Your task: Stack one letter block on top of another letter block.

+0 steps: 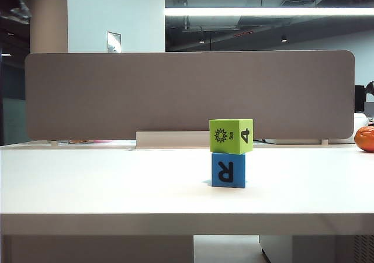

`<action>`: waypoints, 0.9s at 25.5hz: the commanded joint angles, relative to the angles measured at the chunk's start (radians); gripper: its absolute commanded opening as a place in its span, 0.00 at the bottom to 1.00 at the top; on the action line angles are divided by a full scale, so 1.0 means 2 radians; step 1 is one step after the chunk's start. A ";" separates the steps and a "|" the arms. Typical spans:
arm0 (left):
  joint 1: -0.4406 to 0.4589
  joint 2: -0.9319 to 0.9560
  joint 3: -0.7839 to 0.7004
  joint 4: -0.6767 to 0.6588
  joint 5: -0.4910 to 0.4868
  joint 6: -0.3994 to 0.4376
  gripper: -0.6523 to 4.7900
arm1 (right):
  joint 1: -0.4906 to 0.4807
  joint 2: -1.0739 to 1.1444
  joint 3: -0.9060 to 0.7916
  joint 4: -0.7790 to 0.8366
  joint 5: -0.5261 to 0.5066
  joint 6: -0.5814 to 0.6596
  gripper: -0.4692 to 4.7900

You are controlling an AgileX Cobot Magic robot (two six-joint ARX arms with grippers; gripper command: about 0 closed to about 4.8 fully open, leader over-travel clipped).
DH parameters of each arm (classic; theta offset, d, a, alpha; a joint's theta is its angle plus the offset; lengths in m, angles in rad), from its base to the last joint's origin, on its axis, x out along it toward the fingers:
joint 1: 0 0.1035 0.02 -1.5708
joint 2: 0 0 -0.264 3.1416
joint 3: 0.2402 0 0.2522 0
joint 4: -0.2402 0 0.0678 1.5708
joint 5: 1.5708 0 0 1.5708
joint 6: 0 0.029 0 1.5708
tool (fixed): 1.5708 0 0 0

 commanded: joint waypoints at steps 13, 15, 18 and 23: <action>0.194 -0.151 -0.187 0.143 0.075 -0.062 0.11 | -0.001 -0.001 -0.002 0.005 0.003 -0.001 0.09; 0.207 -0.179 -0.209 0.145 0.075 -0.065 0.11 | -0.001 -0.001 -0.002 0.005 0.003 -0.001 0.09; 0.230 -0.215 -0.234 0.145 0.083 -0.067 0.11 | -0.001 -0.001 -0.002 0.005 0.003 -0.001 0.09; 0.241 -0.254 -0.254 0.145 0.083 -0.066 0.11 | -0.001 -0.001 -0.002 0.005 0.003 -0.001 0.09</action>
